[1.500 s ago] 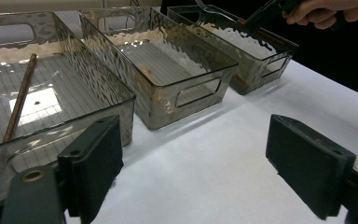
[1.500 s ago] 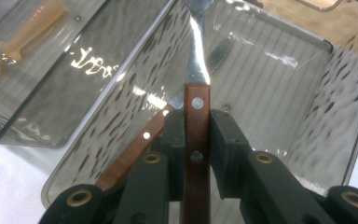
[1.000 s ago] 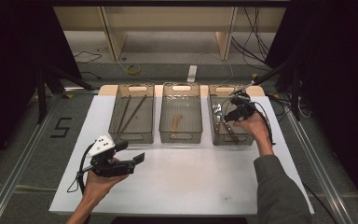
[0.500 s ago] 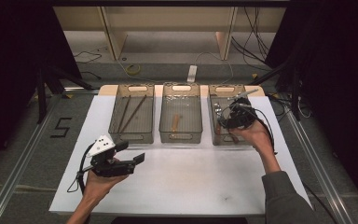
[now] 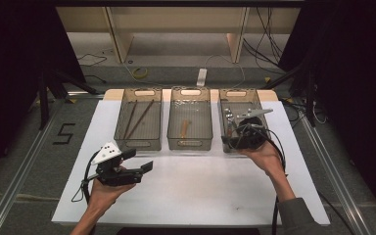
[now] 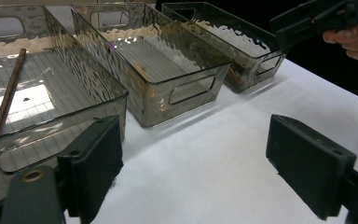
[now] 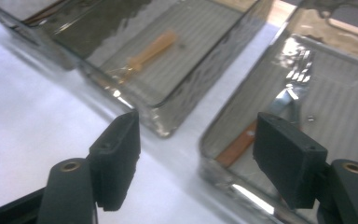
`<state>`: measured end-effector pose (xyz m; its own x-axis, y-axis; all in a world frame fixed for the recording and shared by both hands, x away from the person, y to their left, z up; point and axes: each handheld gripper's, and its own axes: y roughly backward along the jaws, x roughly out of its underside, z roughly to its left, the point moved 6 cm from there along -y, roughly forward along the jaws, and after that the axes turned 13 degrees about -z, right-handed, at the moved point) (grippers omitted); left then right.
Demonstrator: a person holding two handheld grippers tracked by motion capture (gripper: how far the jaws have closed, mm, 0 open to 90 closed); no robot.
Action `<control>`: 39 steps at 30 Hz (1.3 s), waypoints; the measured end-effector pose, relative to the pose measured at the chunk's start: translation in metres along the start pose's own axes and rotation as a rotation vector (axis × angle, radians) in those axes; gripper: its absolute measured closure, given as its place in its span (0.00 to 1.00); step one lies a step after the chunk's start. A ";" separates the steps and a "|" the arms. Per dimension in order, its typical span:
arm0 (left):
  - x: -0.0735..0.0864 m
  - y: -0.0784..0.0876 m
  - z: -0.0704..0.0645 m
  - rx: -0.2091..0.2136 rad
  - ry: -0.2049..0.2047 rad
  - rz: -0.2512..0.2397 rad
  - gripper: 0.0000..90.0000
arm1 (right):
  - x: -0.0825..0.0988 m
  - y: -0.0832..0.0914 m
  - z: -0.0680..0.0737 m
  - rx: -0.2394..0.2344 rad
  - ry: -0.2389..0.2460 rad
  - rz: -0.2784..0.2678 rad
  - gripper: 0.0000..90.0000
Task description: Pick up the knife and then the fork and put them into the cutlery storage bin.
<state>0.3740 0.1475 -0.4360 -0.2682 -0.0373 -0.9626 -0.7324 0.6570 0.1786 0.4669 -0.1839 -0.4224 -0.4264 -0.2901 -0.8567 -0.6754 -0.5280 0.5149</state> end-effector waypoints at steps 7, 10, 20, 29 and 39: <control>0.000 0.000 -0.001 0.008 0.001 -0.001 0.20 | 0.008 0.005 0.015 -0.032 0.023 -0.024 0.35; 0.000 0.000 -0.002 0.010 -0.002 0.001 0.20 | 0.012 0.009 0.019 -0.052 0.012 -0.039 0.35; 0.000 0.000 -0.002 0.013 -0.002 0.001 0.20 | 0.026 0.019 0.031 -0.103 -0.016 -0.097 0.32; -0.001 0.001 -0.001 0.013 0.003 -0.003 0.20 | 0.036 0.029 0.035 -0.127 -0.037 -0.147 0.29; -0.001 0.002 0.000 0.017 0.018 -0.008 0.20 | 0.048 0.039 0.041 -0.137 -0.045 -0.191 0.27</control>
<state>0.3724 0.1488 -0.4347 -0.2734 -0.0562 -0.9603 -0.7240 0.6693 0.1669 0.3950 -0.1855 -0.4421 -0.3269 -0.1404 -0.9346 -0.6595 -0.6744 0.3320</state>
